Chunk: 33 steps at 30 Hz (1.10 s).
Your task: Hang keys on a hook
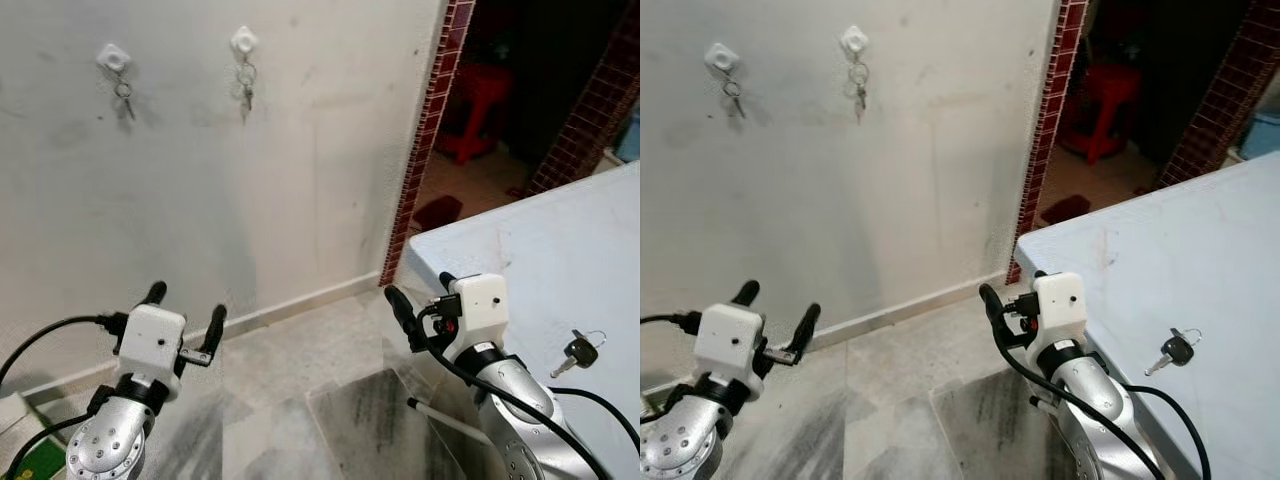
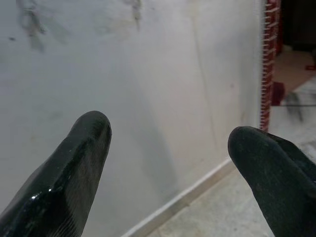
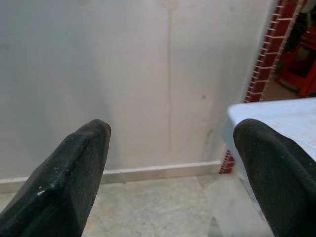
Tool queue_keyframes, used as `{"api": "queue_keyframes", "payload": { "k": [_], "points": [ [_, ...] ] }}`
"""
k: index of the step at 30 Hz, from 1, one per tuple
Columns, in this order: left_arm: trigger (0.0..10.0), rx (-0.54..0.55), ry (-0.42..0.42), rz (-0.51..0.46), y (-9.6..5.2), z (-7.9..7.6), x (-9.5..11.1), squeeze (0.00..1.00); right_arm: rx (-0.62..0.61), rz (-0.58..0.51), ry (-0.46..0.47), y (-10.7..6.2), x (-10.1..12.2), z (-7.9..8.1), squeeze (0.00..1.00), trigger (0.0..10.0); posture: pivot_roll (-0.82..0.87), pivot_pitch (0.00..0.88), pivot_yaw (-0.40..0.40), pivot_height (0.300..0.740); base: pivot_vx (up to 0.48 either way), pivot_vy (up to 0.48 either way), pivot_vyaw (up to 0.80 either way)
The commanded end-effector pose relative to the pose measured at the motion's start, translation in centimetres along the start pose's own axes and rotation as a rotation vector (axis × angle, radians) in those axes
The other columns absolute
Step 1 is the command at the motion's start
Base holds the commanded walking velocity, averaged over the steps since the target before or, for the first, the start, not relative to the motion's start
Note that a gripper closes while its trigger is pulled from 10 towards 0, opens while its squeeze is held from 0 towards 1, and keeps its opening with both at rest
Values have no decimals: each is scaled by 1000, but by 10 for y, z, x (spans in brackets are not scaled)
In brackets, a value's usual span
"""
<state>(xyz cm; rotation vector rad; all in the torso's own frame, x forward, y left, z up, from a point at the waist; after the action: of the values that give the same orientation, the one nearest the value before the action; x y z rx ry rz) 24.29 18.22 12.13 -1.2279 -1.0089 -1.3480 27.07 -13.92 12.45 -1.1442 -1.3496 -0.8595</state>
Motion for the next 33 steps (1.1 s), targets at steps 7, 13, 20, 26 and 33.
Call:
{"api": "queue_keyframes", "payload": {
  "k": [7,13,20,26,33],
  "points": [
    [10000,28,-8,24,3,2,-6,0,-9,-3,1,-1,3,-2,0,10000,86,0,23,740,0,0,0],
    [10000,34,-5,25,3,3,-6,0,-11,-1,4,-1,2,-2,0,10000,87,0,23,740,0,0,0],
    [10000,32,-5,27,3,3,-7,0,-12,2,6,-1,2,-3,0,10000,86,0,23,740,0,0,0],
    [10000,32,-5,29,2,2,-7,0,-12,4,6,-1,2,-3,0,10000,86,0,22,740,-120,0,0],
    [10000,30,-8,31,2,2,-8,0,-10,5,7,-1,1,-3,0,10000,87,0,22,740,-261,0,0]
  ]
}}
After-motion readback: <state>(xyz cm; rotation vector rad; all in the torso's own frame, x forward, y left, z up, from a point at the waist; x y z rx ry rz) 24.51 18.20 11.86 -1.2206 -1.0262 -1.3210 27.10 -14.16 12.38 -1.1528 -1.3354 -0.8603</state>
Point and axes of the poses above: a point about 5 cm out from each wrist's last joint towards the gripper, its own y axis pointing out of the wrist towards the gripper, its own x axis along the axis of the wrist's last joint, z = x × y, the point moved 3 cm from there along y, pointing out of the wrist towards the gripper, and after that the axes turned 7 degrees about -y, right-handed, at the moved point
